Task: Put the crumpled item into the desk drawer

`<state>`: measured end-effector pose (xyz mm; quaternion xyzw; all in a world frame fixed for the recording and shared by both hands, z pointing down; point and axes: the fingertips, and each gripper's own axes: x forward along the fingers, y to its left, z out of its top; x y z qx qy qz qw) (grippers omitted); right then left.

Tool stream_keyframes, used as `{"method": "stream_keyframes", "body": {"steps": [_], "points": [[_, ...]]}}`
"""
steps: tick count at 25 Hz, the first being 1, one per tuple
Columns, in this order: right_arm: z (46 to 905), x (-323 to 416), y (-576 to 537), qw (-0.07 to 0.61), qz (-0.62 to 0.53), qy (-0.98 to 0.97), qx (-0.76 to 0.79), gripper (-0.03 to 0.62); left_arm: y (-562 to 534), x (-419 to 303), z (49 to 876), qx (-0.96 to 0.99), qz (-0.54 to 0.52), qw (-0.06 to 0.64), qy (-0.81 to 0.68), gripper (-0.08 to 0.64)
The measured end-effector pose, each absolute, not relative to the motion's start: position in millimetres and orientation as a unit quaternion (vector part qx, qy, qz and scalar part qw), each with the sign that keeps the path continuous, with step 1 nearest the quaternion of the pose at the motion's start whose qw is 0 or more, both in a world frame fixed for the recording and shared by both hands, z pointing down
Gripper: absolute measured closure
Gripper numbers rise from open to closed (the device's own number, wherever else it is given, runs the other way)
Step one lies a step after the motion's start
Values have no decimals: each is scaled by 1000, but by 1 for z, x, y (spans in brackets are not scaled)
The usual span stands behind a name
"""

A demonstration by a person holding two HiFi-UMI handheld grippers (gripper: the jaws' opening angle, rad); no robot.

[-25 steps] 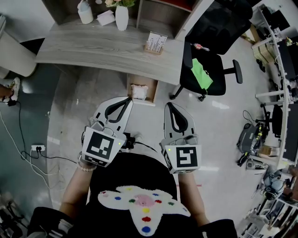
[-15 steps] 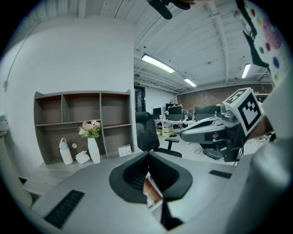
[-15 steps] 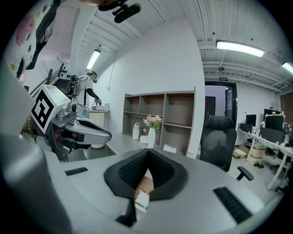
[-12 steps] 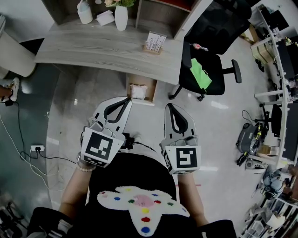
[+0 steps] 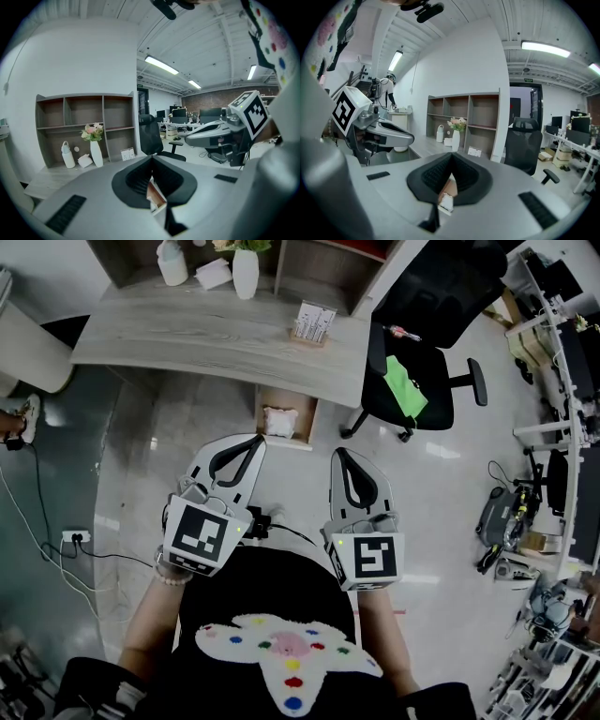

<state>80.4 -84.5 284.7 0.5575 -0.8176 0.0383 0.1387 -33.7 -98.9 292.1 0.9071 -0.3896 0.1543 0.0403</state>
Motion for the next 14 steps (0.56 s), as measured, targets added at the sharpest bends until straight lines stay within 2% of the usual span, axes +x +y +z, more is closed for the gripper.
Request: {"method": "stream_keyframes", "body": {"steps": [14], "points": [[285,80,-83,140,39,-816,559,588,-100,-38,292,906,156,36,-393,548]]}}
